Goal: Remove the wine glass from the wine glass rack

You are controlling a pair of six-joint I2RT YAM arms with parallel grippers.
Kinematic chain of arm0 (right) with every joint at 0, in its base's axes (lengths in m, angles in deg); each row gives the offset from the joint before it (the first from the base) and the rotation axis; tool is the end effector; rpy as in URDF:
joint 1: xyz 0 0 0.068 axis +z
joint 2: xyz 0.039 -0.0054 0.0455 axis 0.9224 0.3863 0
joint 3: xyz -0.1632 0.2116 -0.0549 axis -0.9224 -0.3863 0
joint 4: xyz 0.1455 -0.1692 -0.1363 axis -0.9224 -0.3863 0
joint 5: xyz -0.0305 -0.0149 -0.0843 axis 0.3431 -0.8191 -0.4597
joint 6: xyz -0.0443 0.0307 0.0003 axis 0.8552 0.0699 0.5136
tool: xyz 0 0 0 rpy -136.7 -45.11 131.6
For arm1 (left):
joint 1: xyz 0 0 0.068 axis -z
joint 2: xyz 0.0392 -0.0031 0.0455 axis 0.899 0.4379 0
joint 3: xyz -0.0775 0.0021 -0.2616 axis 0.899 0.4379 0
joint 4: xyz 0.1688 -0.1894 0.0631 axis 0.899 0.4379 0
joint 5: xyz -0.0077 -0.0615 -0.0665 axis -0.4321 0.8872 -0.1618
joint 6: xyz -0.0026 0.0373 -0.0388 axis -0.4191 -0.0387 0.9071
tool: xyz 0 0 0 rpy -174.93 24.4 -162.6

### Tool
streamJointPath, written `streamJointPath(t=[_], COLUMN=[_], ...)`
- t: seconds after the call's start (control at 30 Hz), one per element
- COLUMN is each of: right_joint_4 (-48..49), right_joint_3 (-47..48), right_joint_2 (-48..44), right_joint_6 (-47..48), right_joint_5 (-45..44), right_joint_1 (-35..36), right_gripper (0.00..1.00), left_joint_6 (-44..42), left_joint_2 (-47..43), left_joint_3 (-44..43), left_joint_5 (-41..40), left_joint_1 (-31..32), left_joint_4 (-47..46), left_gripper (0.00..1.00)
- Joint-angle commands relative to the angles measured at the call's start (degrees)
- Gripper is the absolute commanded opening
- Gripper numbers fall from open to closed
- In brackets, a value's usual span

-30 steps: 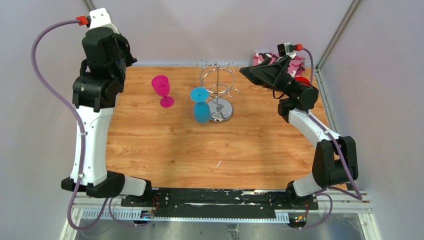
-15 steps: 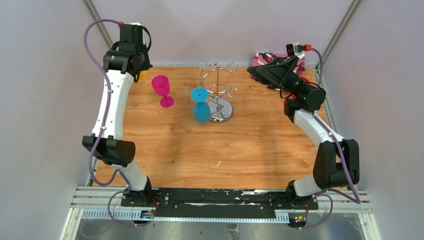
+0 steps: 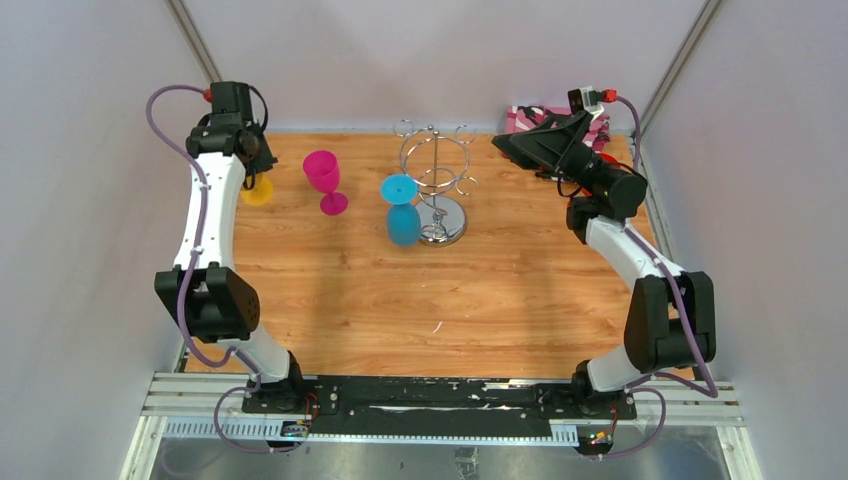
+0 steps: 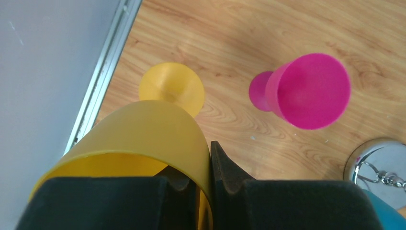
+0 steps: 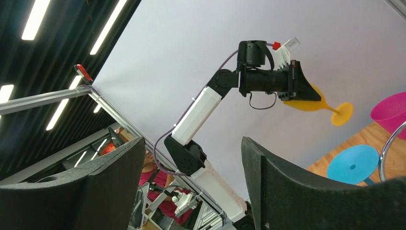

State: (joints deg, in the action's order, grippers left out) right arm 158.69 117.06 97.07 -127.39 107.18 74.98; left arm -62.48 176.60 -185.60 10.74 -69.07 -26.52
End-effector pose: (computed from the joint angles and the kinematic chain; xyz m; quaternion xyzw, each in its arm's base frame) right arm 0.2829 0.0668 0.4048 -0.1199 0.4676 0.7810 0.3961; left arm 0.3461 0.0383 0.4002 -0.2080 0.8961 0.0638 0.3869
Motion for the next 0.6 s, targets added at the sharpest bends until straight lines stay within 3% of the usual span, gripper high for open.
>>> streamJointPath(t=[0.0, 0.57], right_joint_4=[3.57, 3.62], right_joint_3=[-0.03, 0.17], right_joint_2=[0.26, 1.74], right_joint_6=[-0.13, -0.02], right_joint_5=[1.23, 1.80], right_joint_1=[-0.76, -0.74], right_gripper=[0.78, 0.78], left_joint_6=[1.04, 2.66], left_joint_2=[-1.57, 3.46], left_joint_3=[5.30, 17.04], left_joint_5=[4.88, 7.83], left_joint_1=[-2.25, -3.61], left_joint_4=[-4.82, -13.13], left_gripper=[0.00, 0.00])
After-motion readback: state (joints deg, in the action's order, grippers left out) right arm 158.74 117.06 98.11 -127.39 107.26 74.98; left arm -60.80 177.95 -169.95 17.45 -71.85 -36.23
